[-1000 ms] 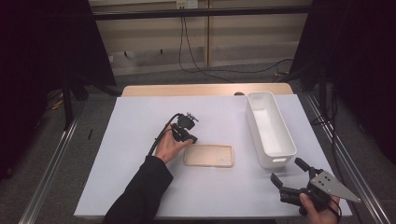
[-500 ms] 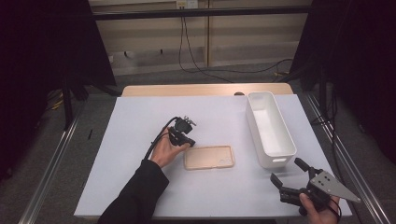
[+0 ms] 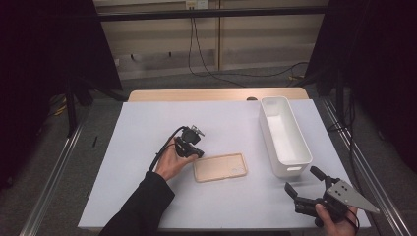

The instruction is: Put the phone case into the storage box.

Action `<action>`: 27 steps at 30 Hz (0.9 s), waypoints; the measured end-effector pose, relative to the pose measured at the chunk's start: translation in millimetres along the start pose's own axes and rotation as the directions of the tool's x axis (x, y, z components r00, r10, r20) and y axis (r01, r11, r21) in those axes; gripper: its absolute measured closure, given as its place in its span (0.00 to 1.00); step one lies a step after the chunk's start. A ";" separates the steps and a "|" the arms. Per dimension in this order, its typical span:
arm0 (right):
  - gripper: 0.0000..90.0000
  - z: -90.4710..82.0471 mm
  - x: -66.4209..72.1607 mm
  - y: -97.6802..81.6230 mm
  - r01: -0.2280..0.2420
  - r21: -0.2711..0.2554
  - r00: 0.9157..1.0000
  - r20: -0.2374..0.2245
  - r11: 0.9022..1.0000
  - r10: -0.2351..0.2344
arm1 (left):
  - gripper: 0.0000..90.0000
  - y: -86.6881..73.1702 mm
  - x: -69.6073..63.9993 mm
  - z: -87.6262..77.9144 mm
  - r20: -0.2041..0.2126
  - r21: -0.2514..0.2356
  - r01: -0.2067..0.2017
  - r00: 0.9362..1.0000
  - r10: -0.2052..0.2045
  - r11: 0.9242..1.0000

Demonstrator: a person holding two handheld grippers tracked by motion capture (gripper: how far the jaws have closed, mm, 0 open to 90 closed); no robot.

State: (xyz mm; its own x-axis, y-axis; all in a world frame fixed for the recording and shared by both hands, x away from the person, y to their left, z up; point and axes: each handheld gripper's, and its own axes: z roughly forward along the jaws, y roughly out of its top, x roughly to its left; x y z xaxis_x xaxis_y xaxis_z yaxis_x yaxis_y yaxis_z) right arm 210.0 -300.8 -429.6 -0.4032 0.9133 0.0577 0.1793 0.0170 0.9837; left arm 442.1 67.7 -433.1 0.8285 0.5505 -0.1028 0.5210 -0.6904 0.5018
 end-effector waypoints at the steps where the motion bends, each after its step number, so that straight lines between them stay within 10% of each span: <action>1: 0.01 0.1 0.1 0.0 -0.001 0.000 1.000 0.001 1.000 0.001 | 1.00 -0.9 -0.4 -0.4 0.001 -0.001 -0.002 1.000 0.002 1.000; 27: 0.01 2.7 1.1 0.4 -0.001 -0.001 1.000 -0.006 1.000 0.001 | 1.00 -17.6 -22.0 -9.1 0.014 0.002 -0.069 0.998 0.069 0.998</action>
State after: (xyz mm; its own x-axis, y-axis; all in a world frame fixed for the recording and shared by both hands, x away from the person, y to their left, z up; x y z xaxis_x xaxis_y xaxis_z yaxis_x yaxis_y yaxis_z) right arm 212.1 -298.7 -429.6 -0.4086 0.9108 0.0595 0.1788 0.0159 0.9838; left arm 412.9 72.0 -431.9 0.8653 0.4947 -0.0801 0.4629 -0.7278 0.5060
